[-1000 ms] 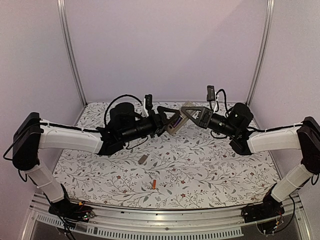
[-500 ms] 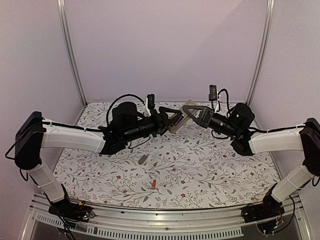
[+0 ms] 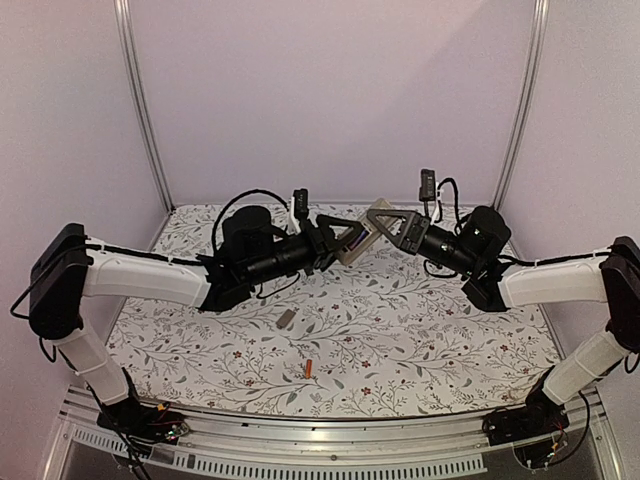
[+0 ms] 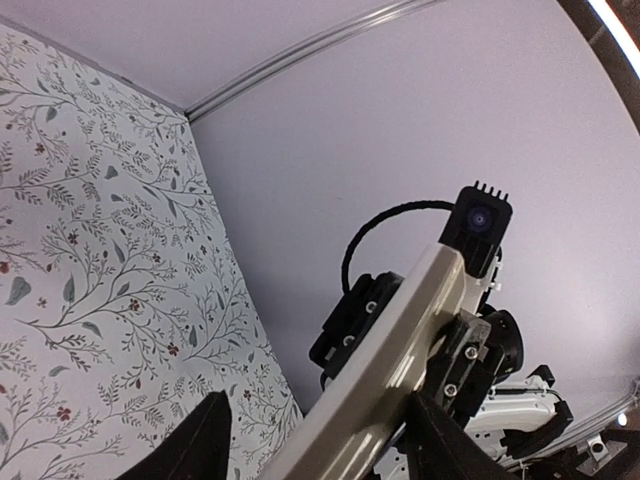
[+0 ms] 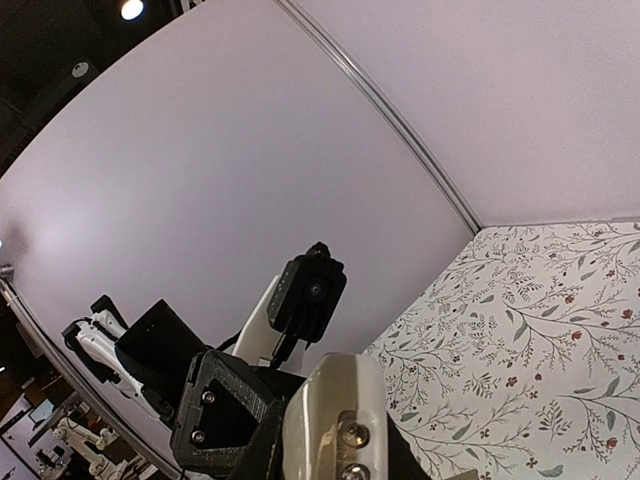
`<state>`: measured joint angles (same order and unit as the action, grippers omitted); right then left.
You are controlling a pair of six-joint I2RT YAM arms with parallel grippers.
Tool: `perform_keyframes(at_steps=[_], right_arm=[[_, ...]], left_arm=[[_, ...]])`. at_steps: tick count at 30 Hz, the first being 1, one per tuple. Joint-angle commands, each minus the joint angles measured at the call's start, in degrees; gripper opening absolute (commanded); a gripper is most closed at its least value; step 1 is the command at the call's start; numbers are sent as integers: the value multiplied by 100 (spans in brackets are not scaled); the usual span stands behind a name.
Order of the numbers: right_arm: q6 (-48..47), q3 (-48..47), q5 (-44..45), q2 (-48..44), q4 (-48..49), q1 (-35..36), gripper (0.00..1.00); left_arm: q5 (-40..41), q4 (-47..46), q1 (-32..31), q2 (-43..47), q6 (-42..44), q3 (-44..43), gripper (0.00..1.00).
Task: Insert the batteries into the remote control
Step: Load the battery into the battery compartment.
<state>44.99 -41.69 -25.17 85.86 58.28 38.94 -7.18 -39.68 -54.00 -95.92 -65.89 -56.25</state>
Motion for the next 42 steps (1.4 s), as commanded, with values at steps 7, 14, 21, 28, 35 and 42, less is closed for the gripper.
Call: perform_keyframes(at_steps=[7,14,21,28,35,42], right_arm=[[-187,47,12,-12,368,52,4],[-208,47,40,53,371,52,4],[-253,49,108,71,316,60,4],[-289,56,108,53,299,55,4],[-304,65,125,27,337,57,4],[-236,74,143,-25,486,48,4]], left_arm=[[-154,-190,-32,-23,-10,79,66],[-287,-254,-41,-176,-66,-75,70],[-271,-133,-67,-226,-32,-195,74],[-292,-23,-67,-316,-58,-285,74],[-272,287,-67,-305,-51,-241,65],[-309,336,-74,-248,-51,28,55]])
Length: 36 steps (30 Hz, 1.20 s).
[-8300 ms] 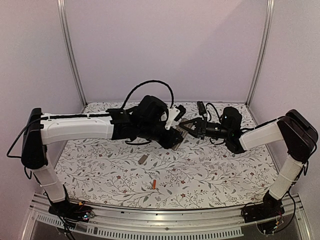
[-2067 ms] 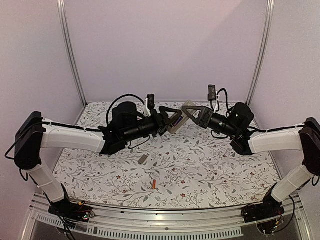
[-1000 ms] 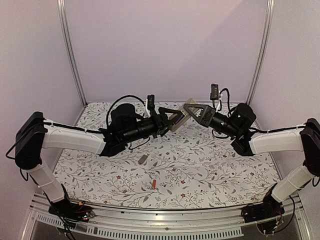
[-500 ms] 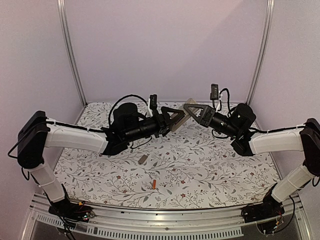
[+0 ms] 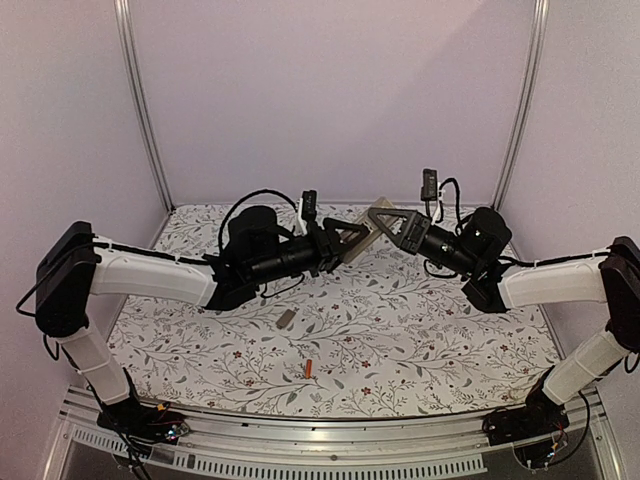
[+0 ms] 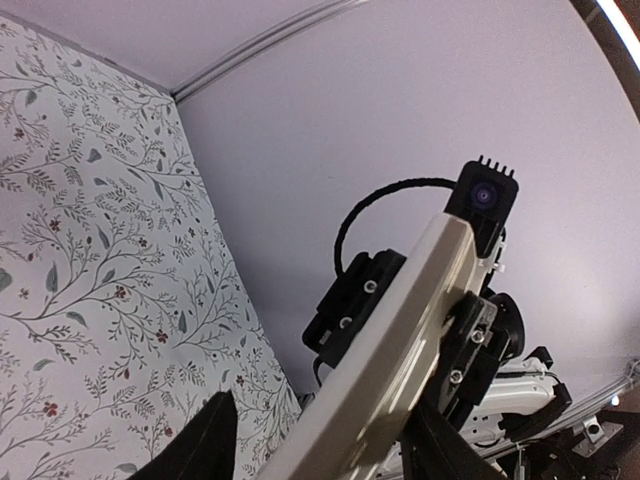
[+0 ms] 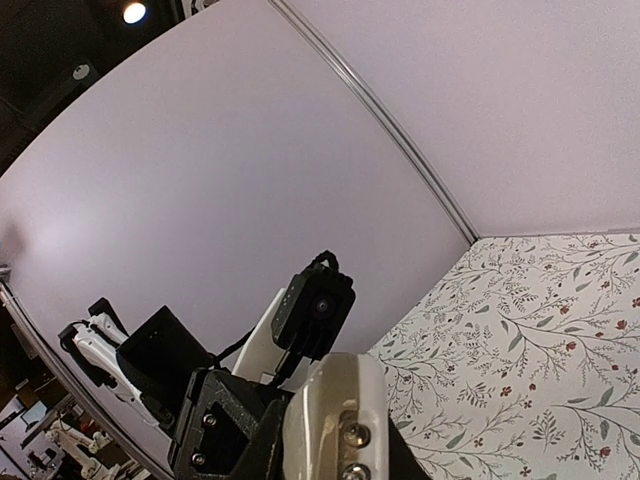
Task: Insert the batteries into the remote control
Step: Load the battery into the battery compartment.
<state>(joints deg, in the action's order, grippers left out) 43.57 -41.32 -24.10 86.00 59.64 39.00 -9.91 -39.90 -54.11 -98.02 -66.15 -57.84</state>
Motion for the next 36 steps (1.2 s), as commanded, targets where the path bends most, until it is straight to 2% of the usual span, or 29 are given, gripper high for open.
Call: perform_keyframes(at_steps=[1,7,11,13,19,25,31,33,36], right_arm=[[-53,30,30,-35,400,34,4],[251,28,-73,-4,785,-45,4],[457,52,-191,52,1014,-110,4],[551,69,-236,81,1016,-157,4],[633,115,-352,18,756,-257,3],[577,252,-468,-124,219,-472,2],[229,457,-672,-533,-792,-745,2],[93,542,-768,-685,-1002,-785,1],[-78,666,-900,-855,-1218,-854,1]], left_arm=[[-40,383,-65,-27,-26,225,54],[-21,312,-47,10,-71,484,51],[3,562,-43,126,175,466,55],[49,799,-26,258,420,422,60],[205,1653,77,803,1489,250,84],[163,2851,173,1523,2795,99,97],[220,4613,295,2315,4007,376,93],[402,5195,295,2411,4193,407,88],[463,5681,251,2398,4201,558,74]])
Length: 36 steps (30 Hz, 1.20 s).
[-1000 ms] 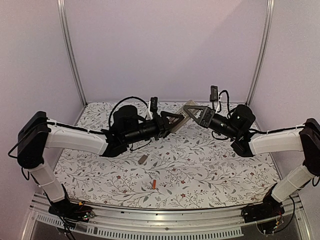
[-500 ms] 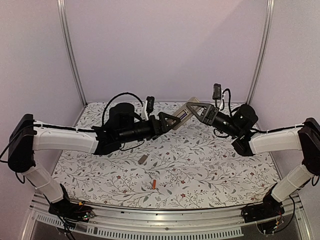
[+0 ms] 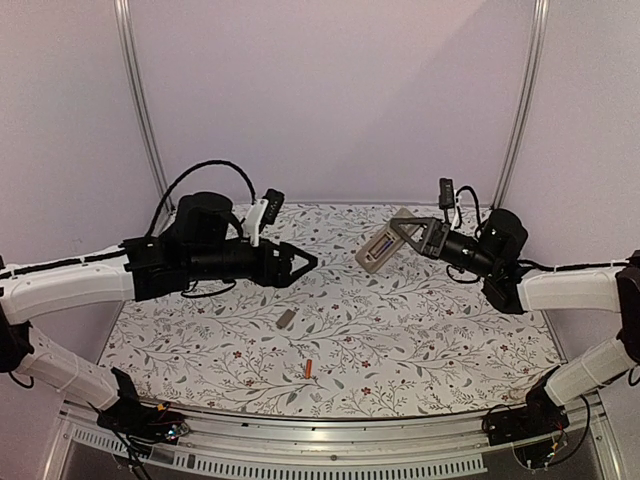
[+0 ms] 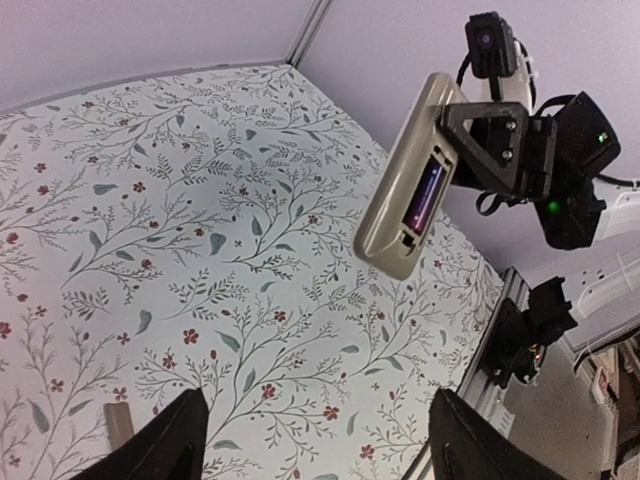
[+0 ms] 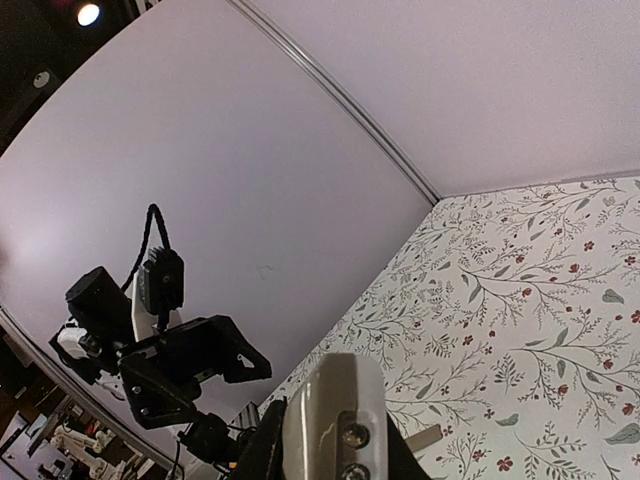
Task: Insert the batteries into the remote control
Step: Pick up the battery from the center of the board.
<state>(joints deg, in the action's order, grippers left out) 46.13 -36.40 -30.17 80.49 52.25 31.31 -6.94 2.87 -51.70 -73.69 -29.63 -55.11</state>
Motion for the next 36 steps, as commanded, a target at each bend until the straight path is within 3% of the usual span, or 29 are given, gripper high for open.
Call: perform_keyframes(at_steps=[1,6,14,21,30,36], right_arm=[[-360,177,-375,-327,-558,-109,1],[-479,223,-787,-358,-835,-177,0],[-476,325,-1298,-358,-994,-359,0],[-349,407,-1581,-293,-1076,-529,0],[-267,494,-1895,-265,-952,-616,0],[-214,537,-2162,-186,-863,-617,0]], left_arm=[[177,1461,-43,-53,499,369,71],[146,1744,-405,-153,1118,489,68],[84,2664,-509,-401,4182,49,84],[-352,2637,-563,-951,6343,-110,84],[-11,3044,-876,-2020,7504,-590,83],[-24,2875,-938,-2284,7452,-665,80]])
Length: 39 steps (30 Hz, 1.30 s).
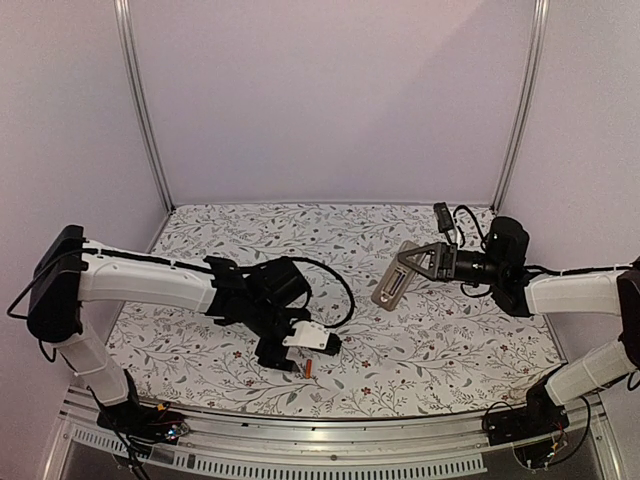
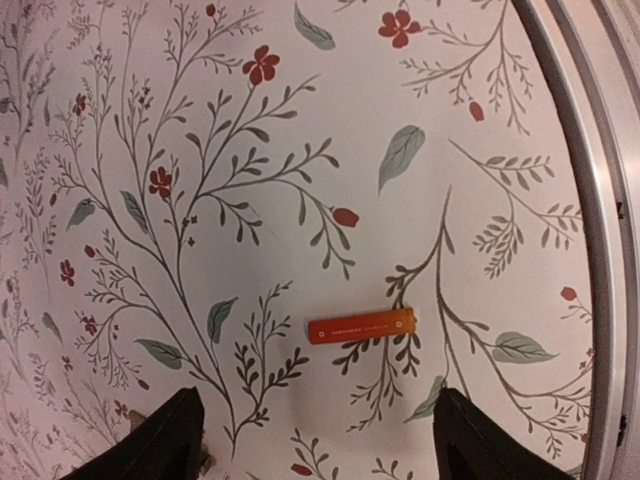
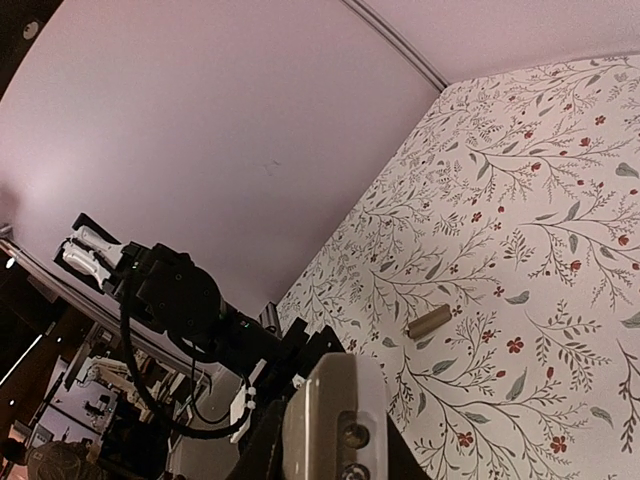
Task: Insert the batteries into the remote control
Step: Pick up the battery from the center of the board.
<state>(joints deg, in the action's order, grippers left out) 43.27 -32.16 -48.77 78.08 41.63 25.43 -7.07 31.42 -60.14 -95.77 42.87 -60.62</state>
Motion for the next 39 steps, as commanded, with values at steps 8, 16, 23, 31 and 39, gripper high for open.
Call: perform_keyframes(at_steps=[8,16,23,31,39], right_arm=[[175,127,-440,169,277,-25,0],[209,114,-431,170,285,-22,0],[209,116,-431,176,276,-26,0],[217,114,-455,207,275,-43,0],[226,114,-466,188,267,-70,0]], left_arm=[[259,-52,-130,-337,633,-140,76],[258,-54,-212,-699,937,-375,73],[232,14,-367,-1023,1032,-470,69],[152,118,-420,-1234,980,-530,47],[179,390,-275,-1382,596,-703,27]])
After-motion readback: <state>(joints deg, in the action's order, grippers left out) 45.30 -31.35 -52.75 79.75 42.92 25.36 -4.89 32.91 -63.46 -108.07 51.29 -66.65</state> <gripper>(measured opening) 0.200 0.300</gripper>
